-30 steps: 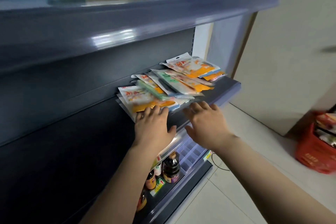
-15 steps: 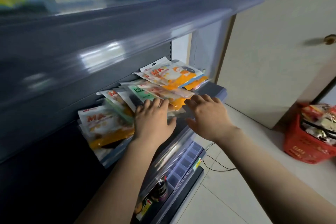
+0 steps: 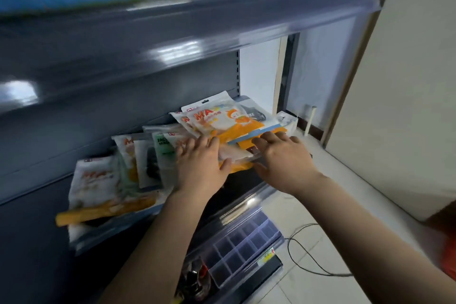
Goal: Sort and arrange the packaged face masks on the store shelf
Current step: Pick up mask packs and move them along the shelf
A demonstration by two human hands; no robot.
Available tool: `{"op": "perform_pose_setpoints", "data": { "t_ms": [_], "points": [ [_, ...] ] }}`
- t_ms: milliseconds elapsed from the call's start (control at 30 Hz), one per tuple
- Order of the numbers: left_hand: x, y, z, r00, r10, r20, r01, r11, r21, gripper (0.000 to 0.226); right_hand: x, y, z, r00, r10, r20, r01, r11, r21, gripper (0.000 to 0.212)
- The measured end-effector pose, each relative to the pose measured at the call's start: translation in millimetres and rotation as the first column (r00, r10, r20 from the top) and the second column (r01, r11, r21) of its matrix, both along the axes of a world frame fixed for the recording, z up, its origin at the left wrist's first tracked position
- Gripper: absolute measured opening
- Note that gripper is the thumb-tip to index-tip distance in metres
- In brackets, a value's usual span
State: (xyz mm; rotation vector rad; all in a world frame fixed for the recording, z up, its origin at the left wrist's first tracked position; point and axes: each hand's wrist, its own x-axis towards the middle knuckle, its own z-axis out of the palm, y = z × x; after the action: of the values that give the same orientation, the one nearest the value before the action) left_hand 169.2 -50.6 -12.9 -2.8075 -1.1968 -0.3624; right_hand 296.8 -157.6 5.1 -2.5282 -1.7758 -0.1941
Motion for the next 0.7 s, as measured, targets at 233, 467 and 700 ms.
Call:
{"op": "perform_pose_setpoints", "data": {
  "t_ms": [233, 467, 700],
  "points": [
    [28.9, -3.8, -3.6, 0.982, 0.189, -0.03, -0.19, 0.981, -0.027, 0.059, 60.4, 18.0, 1.2, 0.985, 0.168, -0.041, -0.166, 0.985, 0.049, 0.049],
    [51.2, 18.9, -2.2, 0.956, 0.293, -0.024, -0.294, 0.955, -0.047, 0.061, 92.6, 55.8, -4.5, 0.953, 0.289, -0.094, -0.287, 0.957, 0.036, 0.052],
    [72.4, 48.5, -8.0, 0.945, 0.327, -0.014, -0.327, 0.942, -0.079, 0.061, 122.1, 95.9, -8.1, 0.83, 0.239, -0.504, -0.196, 0.971, 0.138, 0.049]
  ]
}}
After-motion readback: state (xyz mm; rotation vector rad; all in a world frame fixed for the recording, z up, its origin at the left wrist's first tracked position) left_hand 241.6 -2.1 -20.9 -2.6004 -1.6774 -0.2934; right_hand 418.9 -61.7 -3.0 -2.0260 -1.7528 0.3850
